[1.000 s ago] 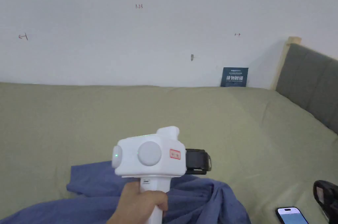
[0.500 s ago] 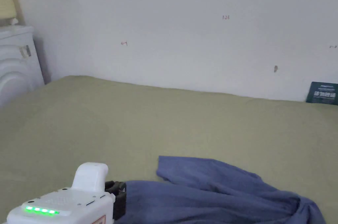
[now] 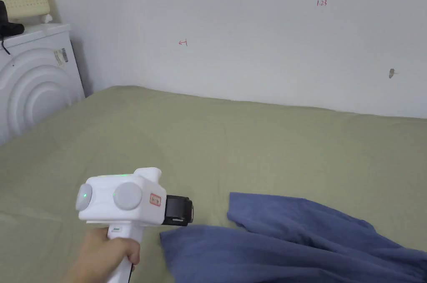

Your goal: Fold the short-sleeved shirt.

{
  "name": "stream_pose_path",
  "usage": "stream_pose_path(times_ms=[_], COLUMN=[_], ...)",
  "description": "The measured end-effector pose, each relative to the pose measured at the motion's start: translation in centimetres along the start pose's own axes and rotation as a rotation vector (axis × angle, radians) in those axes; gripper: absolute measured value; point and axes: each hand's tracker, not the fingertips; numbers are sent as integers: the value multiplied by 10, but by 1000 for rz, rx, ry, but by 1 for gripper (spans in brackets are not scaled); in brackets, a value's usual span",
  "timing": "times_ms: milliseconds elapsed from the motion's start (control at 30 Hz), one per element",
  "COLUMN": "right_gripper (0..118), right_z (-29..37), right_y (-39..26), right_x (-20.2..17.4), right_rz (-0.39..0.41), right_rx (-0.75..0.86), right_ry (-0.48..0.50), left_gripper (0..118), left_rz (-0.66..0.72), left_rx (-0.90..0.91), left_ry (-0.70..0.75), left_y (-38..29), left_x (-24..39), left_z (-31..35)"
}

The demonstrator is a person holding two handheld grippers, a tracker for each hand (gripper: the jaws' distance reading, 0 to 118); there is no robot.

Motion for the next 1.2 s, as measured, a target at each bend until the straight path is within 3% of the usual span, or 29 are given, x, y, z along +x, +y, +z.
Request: stream_pose_path(times_ms=[167,333,367,400,467,500,567,667,700,767,800,867,1000,1067,1100,1167,1200], right_gripper=[0,0,0,0,0,0,0,2,12,96,118,112,112,110,98,19,10], right_z=[-14,-30,-34,-38,-47,-53,-72,-107,-121,-154,-172,-203,-263,-281,-279,-276,-271], right_y=[-7,-9,-9,-9,-8,-6,-11,3,9,20,23,36,10,-6,-8,-13,-13], right_x=[11,22,24,26,30,31,44,52,54,59,59,57,63,70,70,73,74], right_rz=[-13,-44,-52,-59,-68,-68,-77,-101,-115,-138,-175,-219,-270,-337,-366,-387,-406], right_rx=[-54,-92,-99,-106,-116,-127,-161,-266,-295,-412,-478,-552,-715,-795,-844,-868,-833], right_ry=[-41,-68,-70,-69,-65,-66,-51,-32,-18,92,126,177,56,40,40,30,79], left_gripper=[111,107,96,77,63,58,3,3,3,3,3,3,3,3,3,3,3], left_rz=[155,16,-13,-36,-81,-94,-39,-85,-98,-80,-70,-59,-43,-24,-8,14,18], left_rx=[-235,-315,-305,-269,-235,-218,-229,-232,-230,-239,-240,-238,-229,-222,-218,-217,-214], left_ry=[56,34,83,145,213,134,-52,55,57,48,45,38,15,-4,-18,-39,-48], left_y=[20,2,-3,-7,-8,-10,-10,-7,-7,-5,-5,-5,-9,-10,-11,-10,-10], left_x=[-5,17,24,30,37,41,43,48,50,45,44,43,34,29,26,21,19], left_z=[-78,-111,-107,-102,-97,-87,-83,-83,-83,-88,-87,-86,-87,-86,-85,-83,-80])
